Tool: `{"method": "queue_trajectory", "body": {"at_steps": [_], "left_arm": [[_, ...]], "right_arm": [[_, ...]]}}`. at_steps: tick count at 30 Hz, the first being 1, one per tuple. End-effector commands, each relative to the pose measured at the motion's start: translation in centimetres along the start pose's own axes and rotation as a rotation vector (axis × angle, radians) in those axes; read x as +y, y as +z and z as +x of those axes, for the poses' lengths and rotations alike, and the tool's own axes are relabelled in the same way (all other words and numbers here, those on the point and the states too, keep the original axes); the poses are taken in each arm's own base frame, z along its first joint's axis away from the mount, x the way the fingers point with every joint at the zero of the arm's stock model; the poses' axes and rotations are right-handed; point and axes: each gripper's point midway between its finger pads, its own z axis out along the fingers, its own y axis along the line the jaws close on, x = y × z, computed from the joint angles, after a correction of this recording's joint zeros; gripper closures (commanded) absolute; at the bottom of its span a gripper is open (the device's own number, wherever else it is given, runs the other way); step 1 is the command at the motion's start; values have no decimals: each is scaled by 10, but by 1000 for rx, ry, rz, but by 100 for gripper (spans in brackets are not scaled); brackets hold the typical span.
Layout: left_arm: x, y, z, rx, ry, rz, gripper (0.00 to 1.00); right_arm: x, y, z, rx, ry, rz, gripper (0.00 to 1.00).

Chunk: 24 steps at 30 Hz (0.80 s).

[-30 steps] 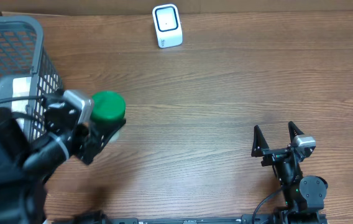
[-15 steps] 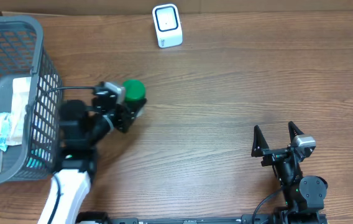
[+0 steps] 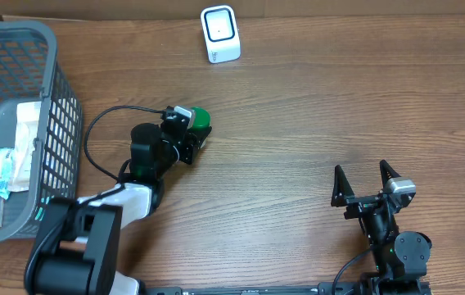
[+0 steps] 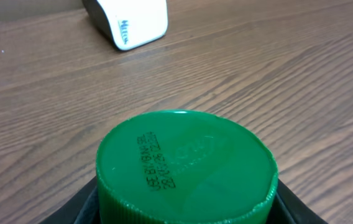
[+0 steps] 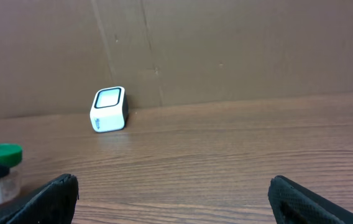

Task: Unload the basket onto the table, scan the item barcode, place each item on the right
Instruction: 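Carry the jar right and lower it onto the table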

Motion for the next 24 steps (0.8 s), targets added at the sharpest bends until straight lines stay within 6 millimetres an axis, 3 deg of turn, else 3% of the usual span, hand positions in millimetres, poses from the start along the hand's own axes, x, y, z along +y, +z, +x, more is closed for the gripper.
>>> {"method": "queue_trajectory", "body": {"at_steps": [1,5,12,13,14,15,20,24], "left_arm": [[3,10,1,-25,-3,-7,74],[3,14,11,-6,-9,-6,74],[0,15,57,157,-59,5,68],[0,15,61,170,-63,6,60],[-1,14,65,187,-68,7,17],[-1,13,69,207,-75,7,0],[0,8,86,277,-96,-6,0],[0,8,88,286,-111,-6,0]], "right_arm": [[-4,0,2,-4,0,18,0],[-4,0,2,-4,0,18,0],[-4,0,2,-4,0,18,0],[-4,0,2,-4,0,18,0],[-4,0,2,-4,0,18,0],[-4,0,2,-4,0,18,0],[-4,0,2,-4,0,18,0],[-4,0,2,-4,0,18,0]]}}
